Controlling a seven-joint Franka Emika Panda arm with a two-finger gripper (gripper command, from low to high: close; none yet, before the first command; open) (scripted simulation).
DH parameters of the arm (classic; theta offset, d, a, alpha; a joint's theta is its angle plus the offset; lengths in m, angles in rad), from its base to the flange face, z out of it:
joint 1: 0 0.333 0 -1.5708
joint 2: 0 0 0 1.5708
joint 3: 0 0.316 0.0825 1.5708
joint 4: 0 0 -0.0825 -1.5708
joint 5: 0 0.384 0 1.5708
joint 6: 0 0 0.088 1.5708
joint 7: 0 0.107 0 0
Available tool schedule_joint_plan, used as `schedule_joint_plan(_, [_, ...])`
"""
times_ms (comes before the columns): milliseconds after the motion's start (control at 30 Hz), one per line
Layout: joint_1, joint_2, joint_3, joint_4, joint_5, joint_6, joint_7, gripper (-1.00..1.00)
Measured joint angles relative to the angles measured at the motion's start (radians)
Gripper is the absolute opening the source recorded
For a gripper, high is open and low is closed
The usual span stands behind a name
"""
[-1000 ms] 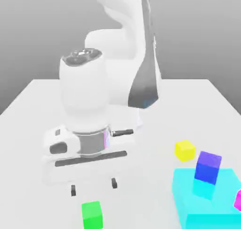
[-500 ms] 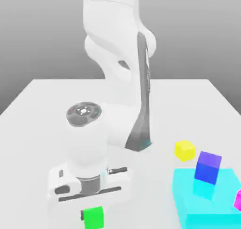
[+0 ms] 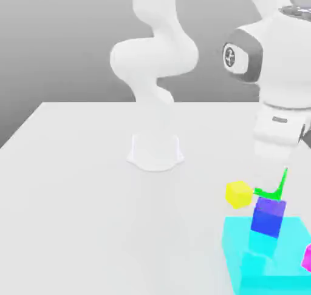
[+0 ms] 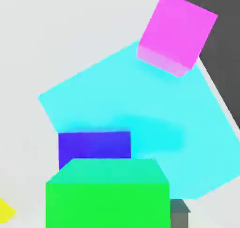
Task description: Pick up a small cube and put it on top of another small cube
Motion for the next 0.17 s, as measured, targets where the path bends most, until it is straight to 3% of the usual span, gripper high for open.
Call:
schedule_joint_plan(67, [0.007,0.058,-0.006,-0.017,-0.012,0.075,0.005,-1.00])
schedule_joint_plan(100, [0.004,0.076,-0.003,-0.023,-0.016,0.099,0.007,1.00])
schedule_joint_plan(167, [0.000,0.076,-0.003,-0.023,-0.016,0.099,0.007,1.00])
